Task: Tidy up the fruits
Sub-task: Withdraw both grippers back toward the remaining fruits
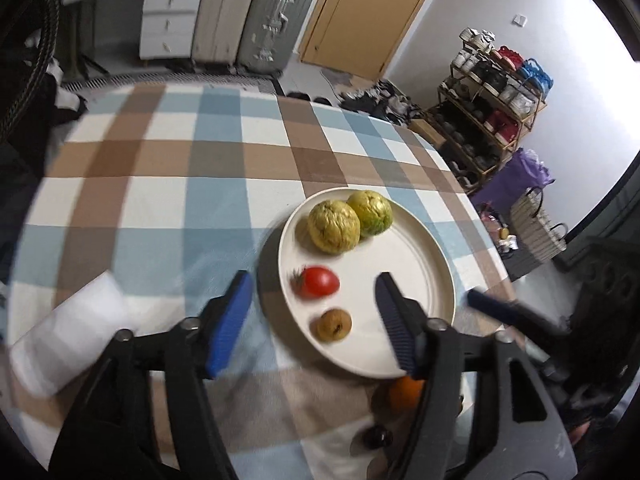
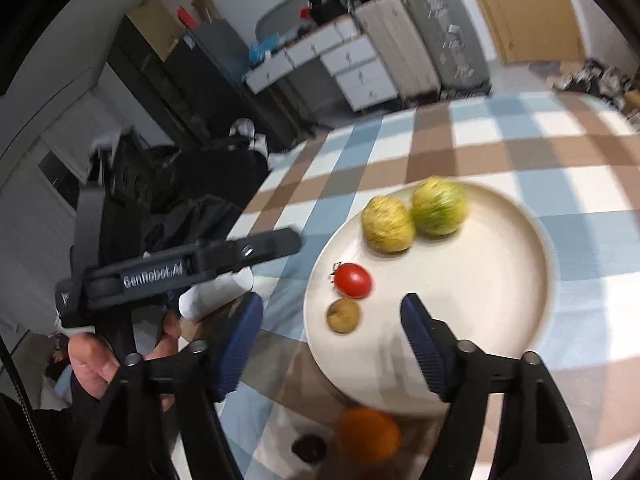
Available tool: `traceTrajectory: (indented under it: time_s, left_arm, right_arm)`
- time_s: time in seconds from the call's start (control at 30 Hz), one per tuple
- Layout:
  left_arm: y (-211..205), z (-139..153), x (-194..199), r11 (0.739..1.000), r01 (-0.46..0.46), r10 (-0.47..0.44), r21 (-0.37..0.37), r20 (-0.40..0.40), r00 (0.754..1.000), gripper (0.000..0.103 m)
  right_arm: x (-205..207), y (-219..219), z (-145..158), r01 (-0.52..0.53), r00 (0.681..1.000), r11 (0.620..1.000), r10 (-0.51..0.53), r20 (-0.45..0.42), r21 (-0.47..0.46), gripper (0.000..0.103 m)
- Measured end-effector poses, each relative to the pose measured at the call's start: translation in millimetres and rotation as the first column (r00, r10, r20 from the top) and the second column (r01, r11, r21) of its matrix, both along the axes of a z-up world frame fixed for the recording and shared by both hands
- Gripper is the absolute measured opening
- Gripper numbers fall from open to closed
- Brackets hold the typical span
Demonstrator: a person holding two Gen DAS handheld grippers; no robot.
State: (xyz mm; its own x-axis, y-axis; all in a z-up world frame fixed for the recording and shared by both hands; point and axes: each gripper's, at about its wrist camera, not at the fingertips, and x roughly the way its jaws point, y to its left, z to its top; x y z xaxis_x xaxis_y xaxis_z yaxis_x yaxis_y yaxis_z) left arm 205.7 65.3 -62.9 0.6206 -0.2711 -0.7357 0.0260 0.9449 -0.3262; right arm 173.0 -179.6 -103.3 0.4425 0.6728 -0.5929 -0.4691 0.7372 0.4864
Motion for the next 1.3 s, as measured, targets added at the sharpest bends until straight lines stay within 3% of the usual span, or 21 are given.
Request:
traceTrajectory:
  time_s: [0.17,0.23,0.27,0.47,0.53,0.63,0.73,0.9,1.07,1.3]
  left_arm:
    - [-17.3,20.9,-49.0,0.991,-0.041,0.031,0.124,0.077,0.997,0.072]
    - [-23.1,28.2,-64.9,0.986,-0.057,0.041,0.157,0.107,0.993,0.085]
    - [-28.1,32.0,-73.7,0.982,-0.062,0.04,0.181,0.126,0.991,0.085]
    - [-51.7,40.5,-103.8,0.969,-0.039,0.009,0.243,0.125,0.992,0.088]
    - [-57.6,42.2,-114.5,0.961,-0.054,0.018,0.271,0.134,0.991,0.097]
    - [-66.6,41.5,-128.6,0.935,-0.099,0.048,0.342,0.154,0.987,0.102]
    - [-72.0,40.8,-138.6,0.926,-0.104,0.049,0.363,0.158,0.986,0.102]
    - [-74.6,37.0,-144.2,0.935,-0.078,0.032,0.347,0.137,0.99,0.102]
    - [-83.2,29.1,-149.8,0.917,-0.079,0.034,0.39,0.122,0.992,0.102]
    - [-85.2,13.0,-150.4,0.921,-0.052,0.02,0.386,0.088,0.996,0.102]
  right_arm:
    - [-43.1,-32.8,24.6,0.019,0.993,1.0,-0.019,0.116,0.0,0.088]
    - [-62.8,-45.0,34.4,0.046,0.982,0.999,-0.047,0.183,0.01,0.093]
    - [-74.0,-51.3,39.1,0.059,0.973,0.998,-0.062,0.222,0.022,0.097]
    - [-118.0,-65.3,54.0,0.081,0.941,0.995,-0.093,0.326,0.05,0.102]
    - [-126.5,-66.1,55.3,0.1,0.933,0.994,-0.106,0.345,0.036,0.103]
    - [-136.2,-68.8,54.0,0.113,0.933,0.993,-0.116,0.341,0.028,0.103]
    - [-144.4,-71.0,50.9,0.121,0.934,0.993,-0.118,0.336,0.011,0.103]
    - [-154.1,-76.4,45.3,0.136,0.935,0.991,-0.126,0.33,-0.006,0.103]
    - [-160.4,-78.2,35.2,0.149,0.942,0.989,-0.134,0.309,-0.026,0.103]
    - [-166.9,-78.5,11.7,0.189,0.949,0.978,-0.158,0.273,-0.091,0.103]
